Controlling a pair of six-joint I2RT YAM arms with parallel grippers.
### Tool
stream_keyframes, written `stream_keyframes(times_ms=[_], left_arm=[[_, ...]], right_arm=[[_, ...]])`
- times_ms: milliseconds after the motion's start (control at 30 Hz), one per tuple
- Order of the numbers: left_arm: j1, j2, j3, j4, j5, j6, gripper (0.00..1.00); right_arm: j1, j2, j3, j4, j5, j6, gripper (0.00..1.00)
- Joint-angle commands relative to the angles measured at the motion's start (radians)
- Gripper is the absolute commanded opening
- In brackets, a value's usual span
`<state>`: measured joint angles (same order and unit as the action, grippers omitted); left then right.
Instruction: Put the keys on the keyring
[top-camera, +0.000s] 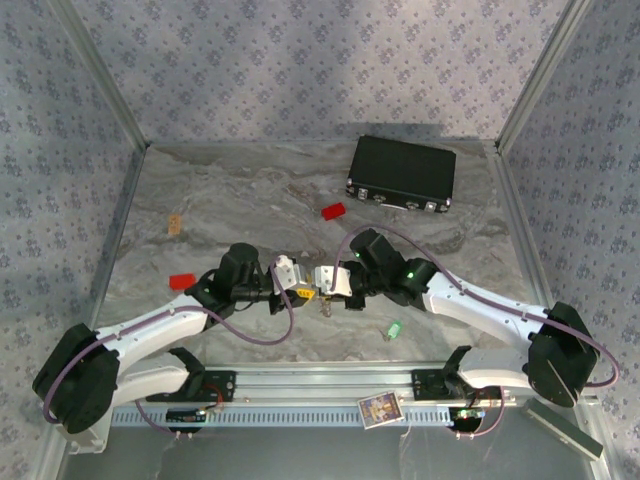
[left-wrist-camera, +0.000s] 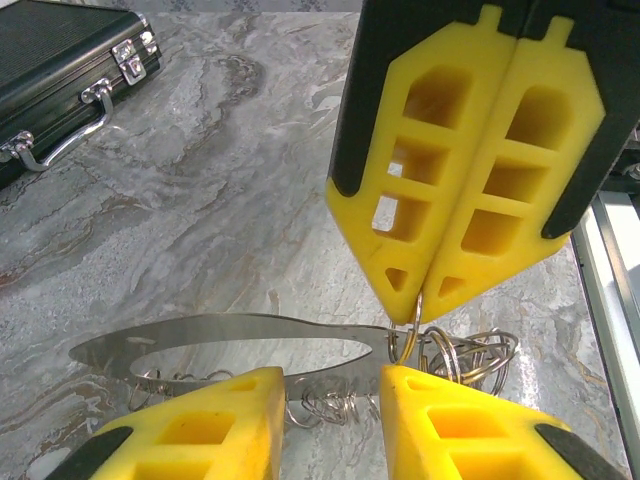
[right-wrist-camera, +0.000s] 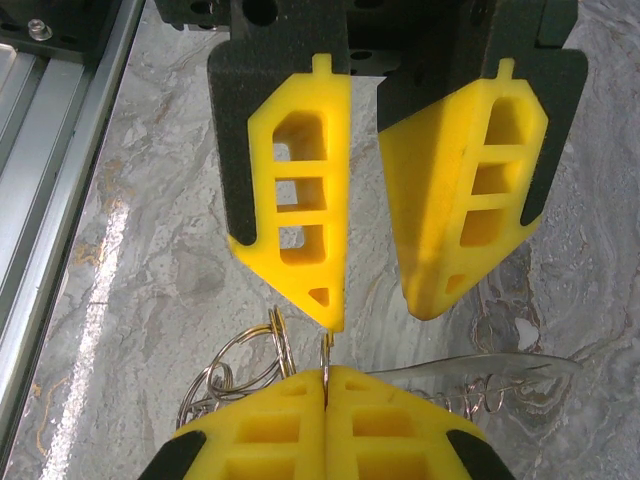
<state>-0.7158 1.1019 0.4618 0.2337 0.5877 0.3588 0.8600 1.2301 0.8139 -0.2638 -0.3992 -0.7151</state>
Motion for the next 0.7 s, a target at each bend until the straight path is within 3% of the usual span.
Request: stream_keyframes(times_ms=[0,667], left_arm=[[-0.012,0.008,0.015,0.004,0.041,0.018,0.31],[-0.016,-0.021,-0.015,0.021,0.018,0.011,0.32]], right_arm=[[0.009,-0.017,-0.001,-0.003,0.009,-0.002,0.0],[0.009,-0.018,-0.007,-0.003,0.035,-0.001,0.0]])
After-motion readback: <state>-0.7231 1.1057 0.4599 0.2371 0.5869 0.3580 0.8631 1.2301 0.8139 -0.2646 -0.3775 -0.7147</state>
